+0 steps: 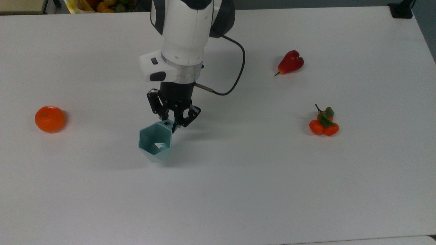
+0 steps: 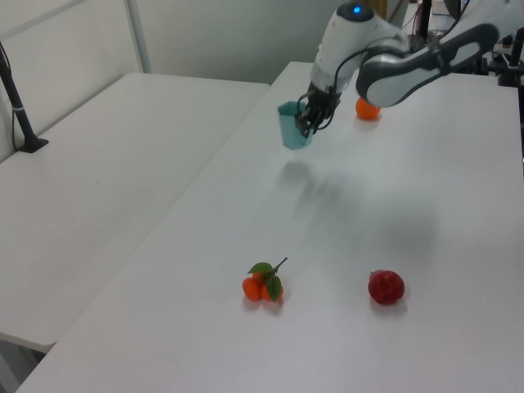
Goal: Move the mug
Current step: 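Drag the gripped mug across the table toward the red pepper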
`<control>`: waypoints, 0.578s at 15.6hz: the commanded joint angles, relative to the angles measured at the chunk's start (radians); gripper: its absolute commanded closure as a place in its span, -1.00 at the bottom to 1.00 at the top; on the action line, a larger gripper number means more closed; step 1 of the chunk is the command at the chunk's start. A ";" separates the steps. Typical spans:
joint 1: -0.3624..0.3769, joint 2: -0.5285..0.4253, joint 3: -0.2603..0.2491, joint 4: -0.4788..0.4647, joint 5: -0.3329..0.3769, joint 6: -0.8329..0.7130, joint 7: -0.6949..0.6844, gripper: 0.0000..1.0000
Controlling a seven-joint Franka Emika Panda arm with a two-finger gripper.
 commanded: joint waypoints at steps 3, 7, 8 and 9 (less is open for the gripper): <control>-0.005 -0.341 0.004 -0.359 0.017 -0.034 -0.169 0.70; 0.009 -0.429 0.004 -0.470 0.025 -0.135 -0.256 0.70; 0.011 -0.436 0.005 -0.485 0.029 -0.158 -0.270 0.70; 0.011 -0.448 0.005 -0.499 0.041 -0.171 -0.272 0.70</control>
